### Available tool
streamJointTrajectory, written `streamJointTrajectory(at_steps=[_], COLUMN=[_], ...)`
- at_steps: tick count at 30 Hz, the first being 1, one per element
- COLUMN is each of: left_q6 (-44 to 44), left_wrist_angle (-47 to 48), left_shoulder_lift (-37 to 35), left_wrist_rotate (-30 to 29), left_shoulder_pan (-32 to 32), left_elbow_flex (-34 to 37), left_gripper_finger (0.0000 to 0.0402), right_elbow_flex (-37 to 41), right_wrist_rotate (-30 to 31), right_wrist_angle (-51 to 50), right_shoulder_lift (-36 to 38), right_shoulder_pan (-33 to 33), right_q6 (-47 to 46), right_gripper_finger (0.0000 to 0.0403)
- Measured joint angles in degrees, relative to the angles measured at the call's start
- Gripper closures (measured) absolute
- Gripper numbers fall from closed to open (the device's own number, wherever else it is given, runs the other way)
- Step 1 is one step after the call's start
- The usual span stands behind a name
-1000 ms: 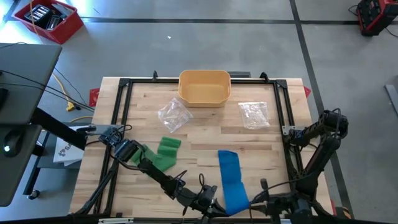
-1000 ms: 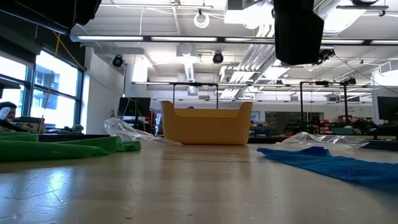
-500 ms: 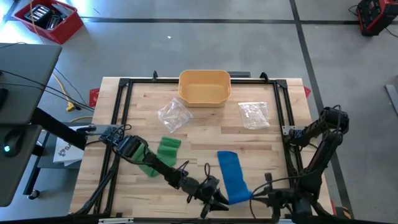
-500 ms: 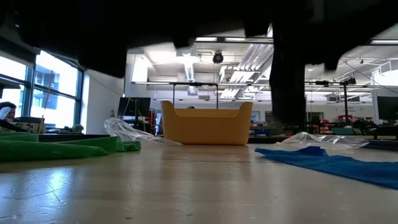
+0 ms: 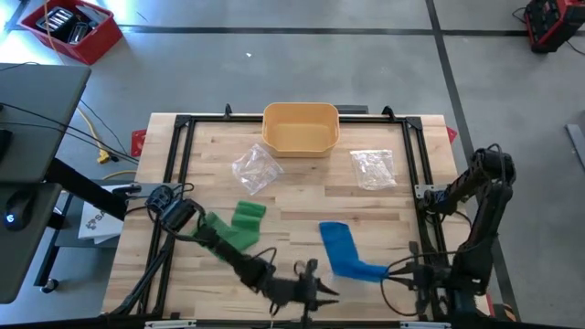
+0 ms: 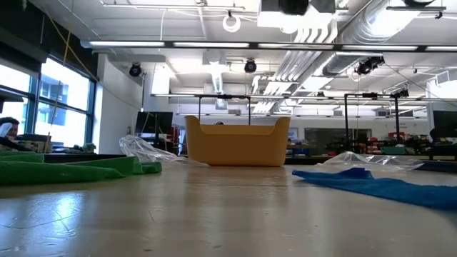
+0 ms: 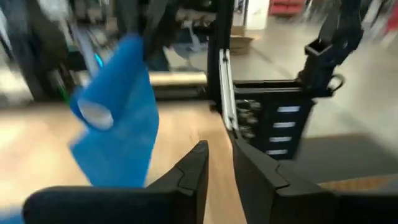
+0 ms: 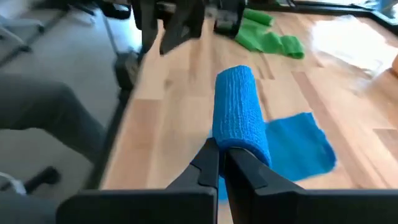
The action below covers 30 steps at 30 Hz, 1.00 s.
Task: Roll bandage
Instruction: Roll the blue bandage
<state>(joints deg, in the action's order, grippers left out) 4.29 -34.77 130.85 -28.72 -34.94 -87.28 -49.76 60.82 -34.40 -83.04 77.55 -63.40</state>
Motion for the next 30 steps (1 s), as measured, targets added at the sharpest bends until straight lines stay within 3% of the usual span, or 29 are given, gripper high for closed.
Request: streamJointTrajectory(at_steps=[3, 8, 14, 22, 25, 30], left_q6=[-10.5, -15.5, -23.5, -28.1, -29.7, -32.1], left_wrist_angle=[3.7, 5.0, 5.7, 6.4, 6.6, 7.0], left_shoulder_lift=[0.0, 0.0, 0.0, 0.0, 0.0, 0.0], left_wrist_rotate=[-4.9, -5.7, -9.9, -18.7, -22.7, -24.8], left_shoulder_pan=[-1.4, -2.4, -3.9, -5.8, -6.7, -8.2], left_elbow_flex=[-5.0, -10.8, -13.4, -14.1, -14.1, -14.1], left_gripper_finger=[0.0349, 0.0355, 0.0355, 0.0355, 0.0355, 0.0355], right_elbow_flex=[0.0, 0.0, 0.0, 3.0, 11.8, 25.6], right_wrist_rotate=[0.0, -2.5, -9.1, -12.0, -15.4, -22.5], right_wrist_angle=[3.9, 14.9, 28.2, 37.1, 51.3, 83.9], right_shoulder_lift=[2.2, 4.0, 4.4, 4.9, 6.3, 7.0], right_shoulder_pan=[0.9, 1.2, -1.2, -3.6, -5.3, -9.7], right_q6=[4.2, 19.1, 32.1, 41.9, 41.4, 41.3], right_gripper_finger=[0.0402, 0.0403, 0.0403, 0.0403, 0.0403, 0.0403])
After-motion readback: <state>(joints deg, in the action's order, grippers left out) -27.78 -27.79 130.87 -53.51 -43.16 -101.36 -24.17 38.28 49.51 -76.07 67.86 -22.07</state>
